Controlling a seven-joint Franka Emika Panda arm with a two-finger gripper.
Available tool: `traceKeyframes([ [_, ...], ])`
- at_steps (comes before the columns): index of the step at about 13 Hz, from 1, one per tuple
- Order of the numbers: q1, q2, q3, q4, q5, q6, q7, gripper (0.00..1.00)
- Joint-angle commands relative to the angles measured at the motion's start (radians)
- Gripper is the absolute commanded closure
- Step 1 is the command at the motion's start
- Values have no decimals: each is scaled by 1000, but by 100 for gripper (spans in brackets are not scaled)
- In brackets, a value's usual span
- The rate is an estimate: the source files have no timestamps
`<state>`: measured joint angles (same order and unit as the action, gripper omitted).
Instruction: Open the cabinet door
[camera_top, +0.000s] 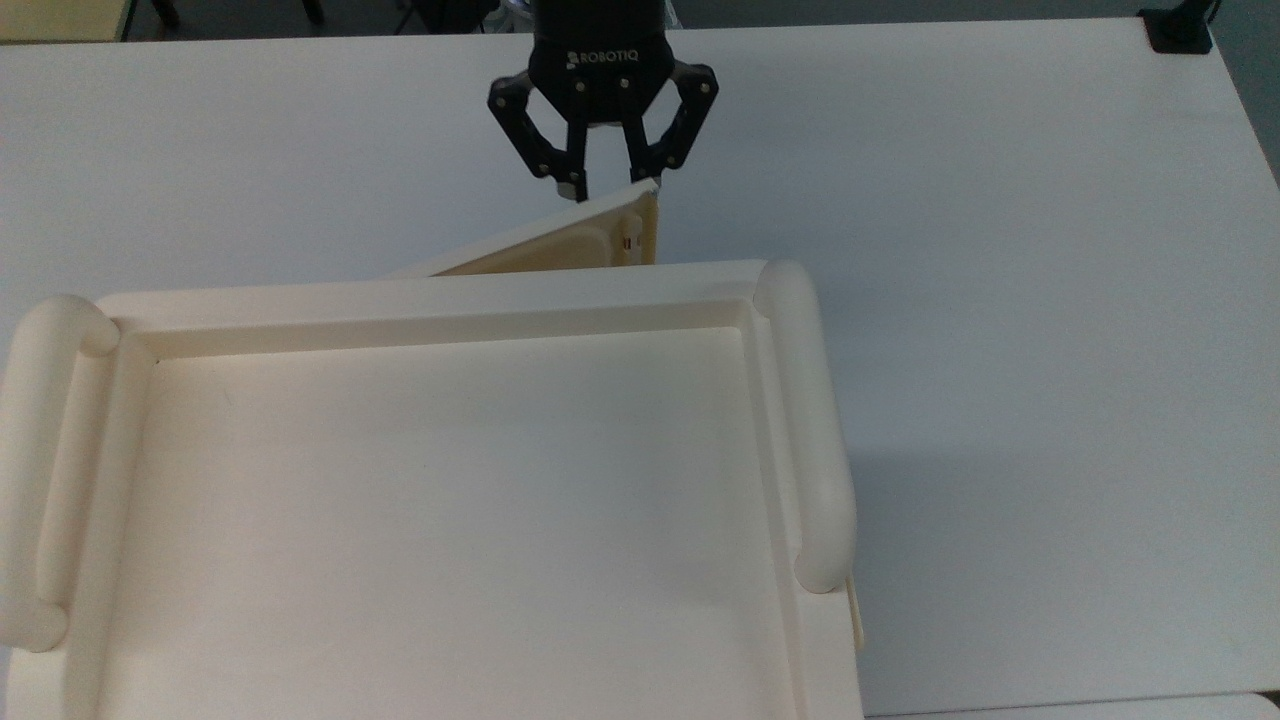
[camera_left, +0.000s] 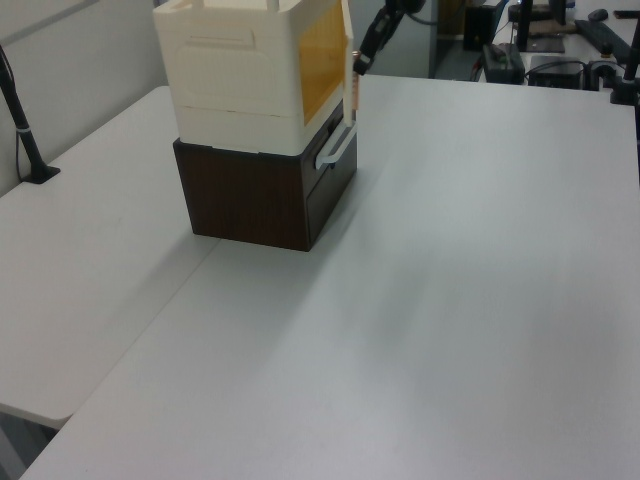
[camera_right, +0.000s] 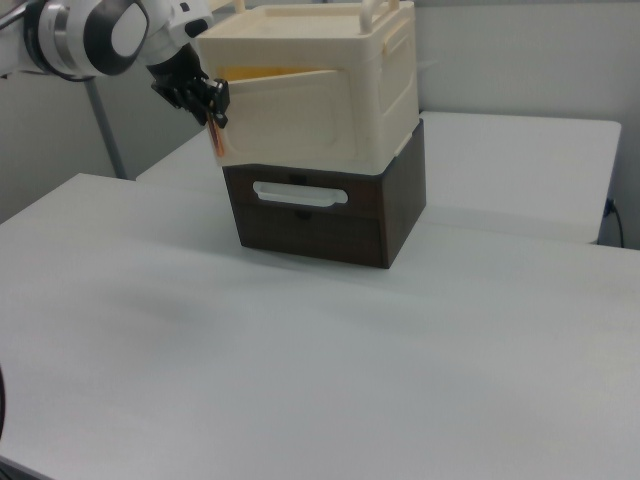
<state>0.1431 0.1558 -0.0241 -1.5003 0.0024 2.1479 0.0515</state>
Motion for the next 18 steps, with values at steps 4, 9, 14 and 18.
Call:
traceKeyframes([
  [4,-164,-151,-11,-92,-13,-244,-53,0],
  [9,-333,-167,-26,-87,-25,-301,-113,0],
  [14,-379,-217,-86,-46,-28,-391,-191,0],
  [18,-321,-260,-74,-29,-15,-493,-199,0],
])
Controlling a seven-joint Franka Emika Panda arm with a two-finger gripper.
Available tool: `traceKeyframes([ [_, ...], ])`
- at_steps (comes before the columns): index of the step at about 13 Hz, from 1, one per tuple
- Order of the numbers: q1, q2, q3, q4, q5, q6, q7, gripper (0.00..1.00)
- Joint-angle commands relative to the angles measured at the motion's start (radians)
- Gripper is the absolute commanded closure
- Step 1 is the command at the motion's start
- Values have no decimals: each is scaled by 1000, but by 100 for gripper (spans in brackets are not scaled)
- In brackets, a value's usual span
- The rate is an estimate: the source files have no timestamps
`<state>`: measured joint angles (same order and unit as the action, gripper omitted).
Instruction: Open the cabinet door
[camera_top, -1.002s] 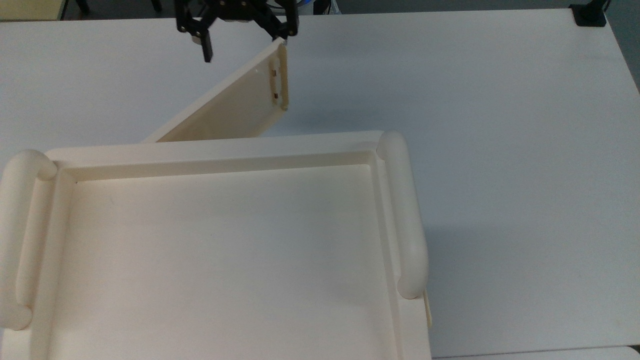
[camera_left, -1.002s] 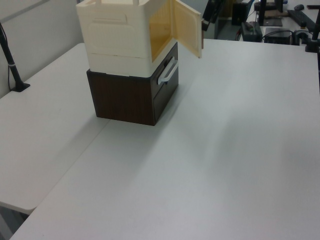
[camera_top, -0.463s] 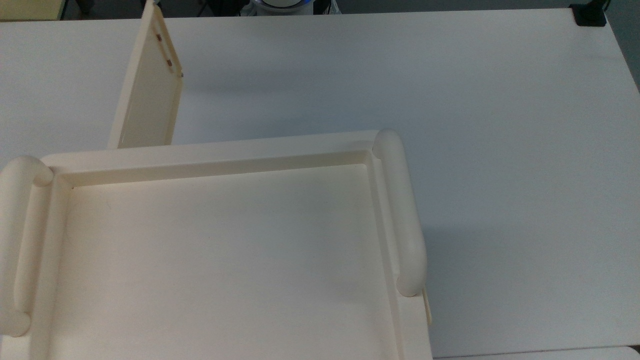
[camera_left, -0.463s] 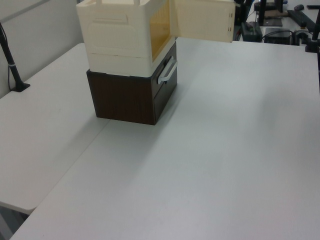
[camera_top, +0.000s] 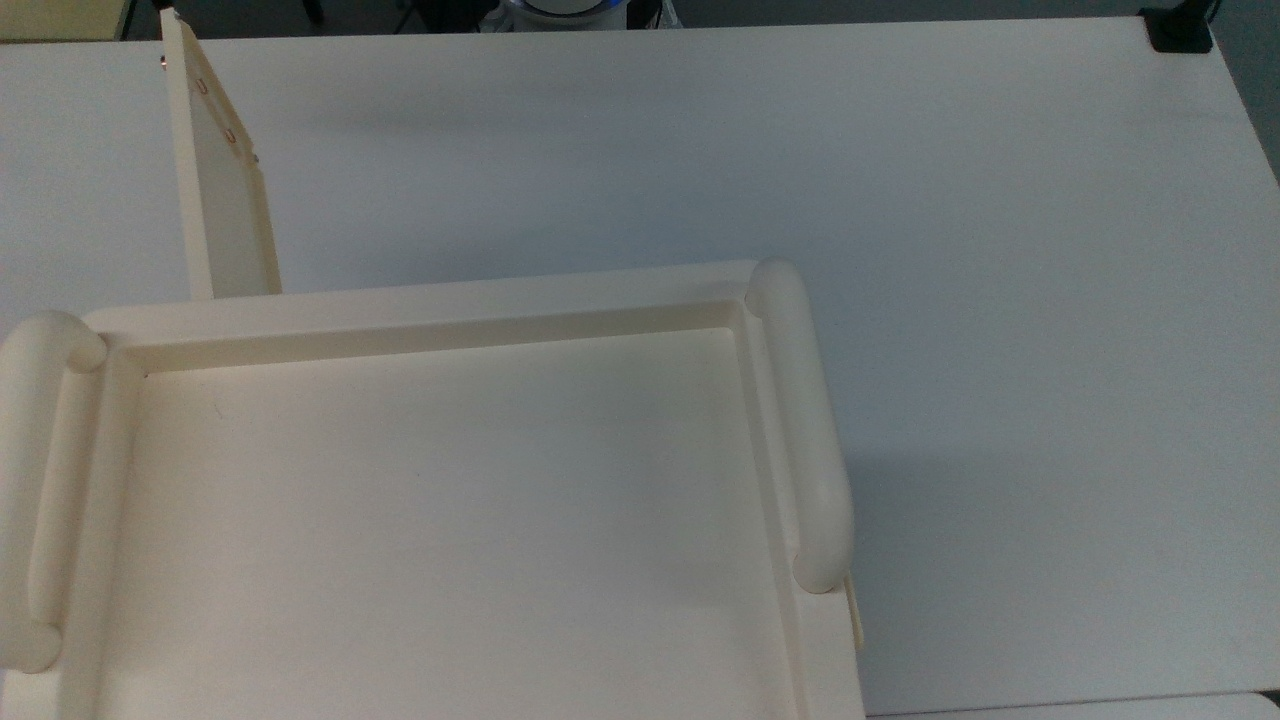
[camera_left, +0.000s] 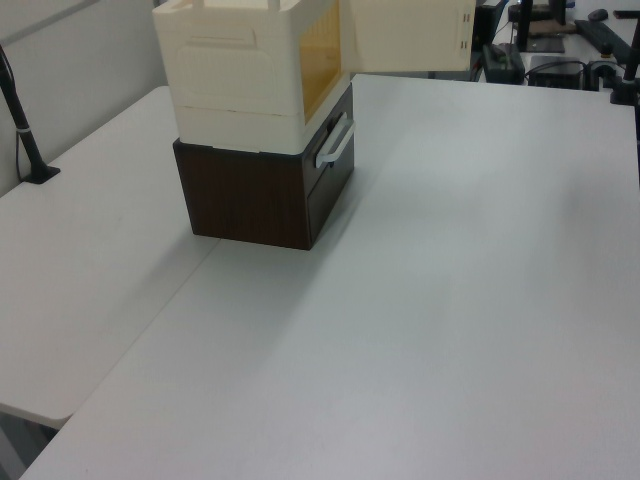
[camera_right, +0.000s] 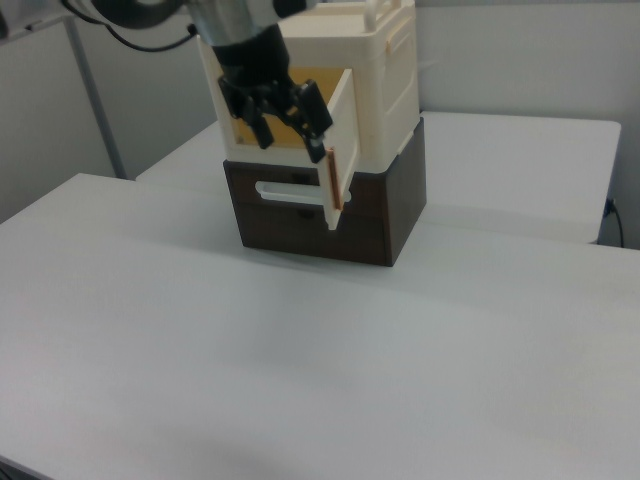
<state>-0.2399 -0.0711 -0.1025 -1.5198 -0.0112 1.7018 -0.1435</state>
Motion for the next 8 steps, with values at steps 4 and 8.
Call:
traceKeyframes([
  [4,245,-24,-3,-36,0,-67,215,0],
  [8,321,42,-5,-48,-1,-65,176,0],
])
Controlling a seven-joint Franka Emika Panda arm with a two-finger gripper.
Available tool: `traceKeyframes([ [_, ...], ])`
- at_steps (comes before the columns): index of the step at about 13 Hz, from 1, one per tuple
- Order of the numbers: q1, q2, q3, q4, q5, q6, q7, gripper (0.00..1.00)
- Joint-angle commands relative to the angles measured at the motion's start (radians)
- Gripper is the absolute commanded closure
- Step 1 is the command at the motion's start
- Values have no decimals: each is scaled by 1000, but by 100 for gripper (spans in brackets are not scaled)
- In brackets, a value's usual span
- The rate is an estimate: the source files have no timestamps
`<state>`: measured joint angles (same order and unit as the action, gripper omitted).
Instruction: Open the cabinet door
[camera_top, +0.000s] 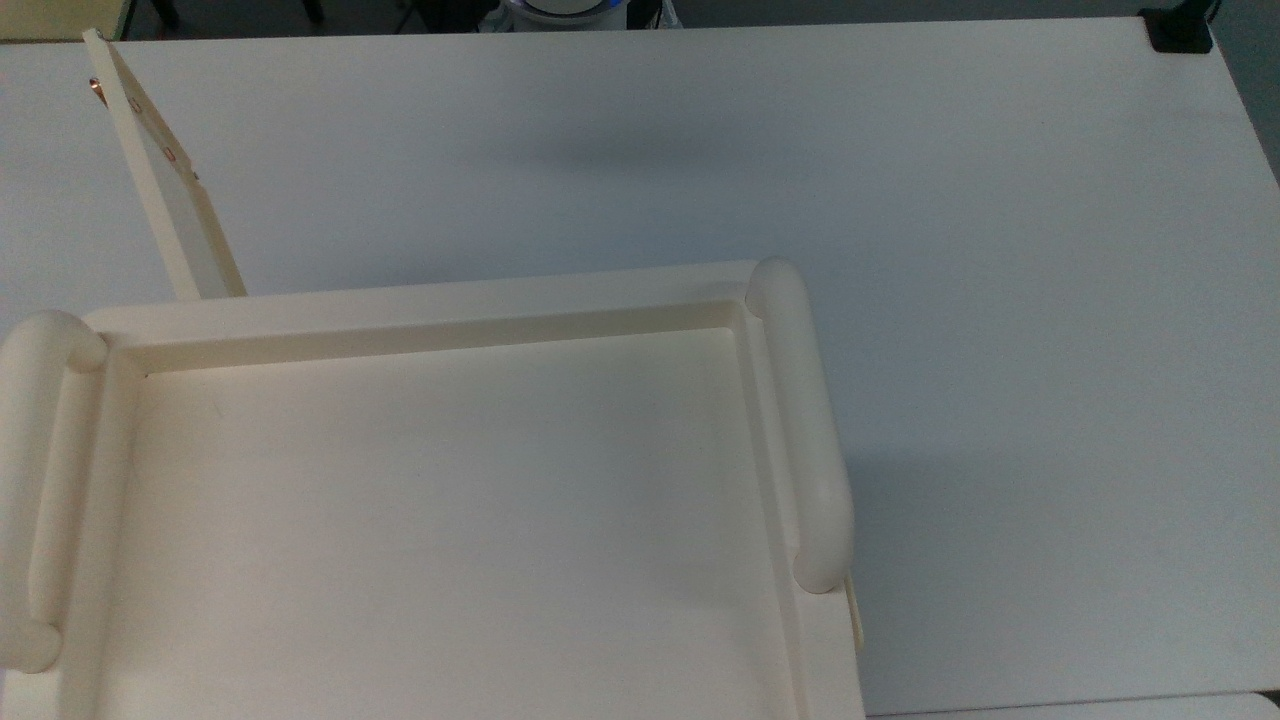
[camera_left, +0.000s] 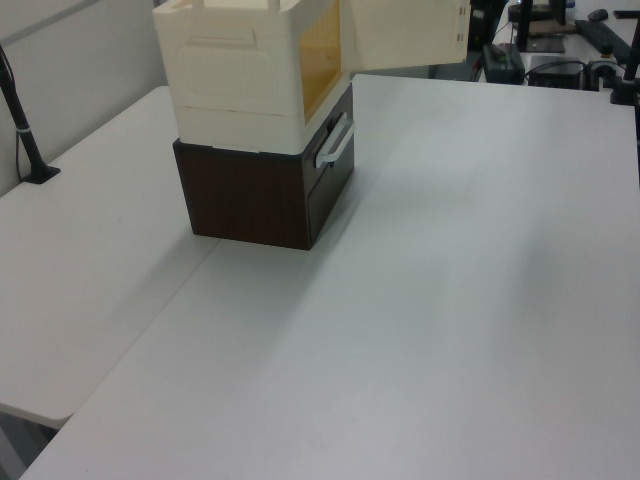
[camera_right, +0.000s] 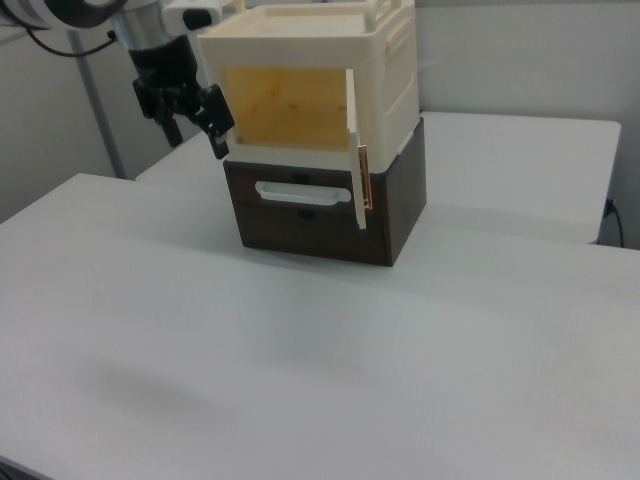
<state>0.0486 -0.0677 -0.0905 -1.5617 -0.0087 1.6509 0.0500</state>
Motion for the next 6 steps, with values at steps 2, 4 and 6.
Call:
traceKeyframes([
  [2,33,71,-18,0,-5,-6,-78,0],
  [4,36,74,-17,-1,-7,-6,-76,0],
  [6,37,91,-11,3,-13,-5,-76,0],
])
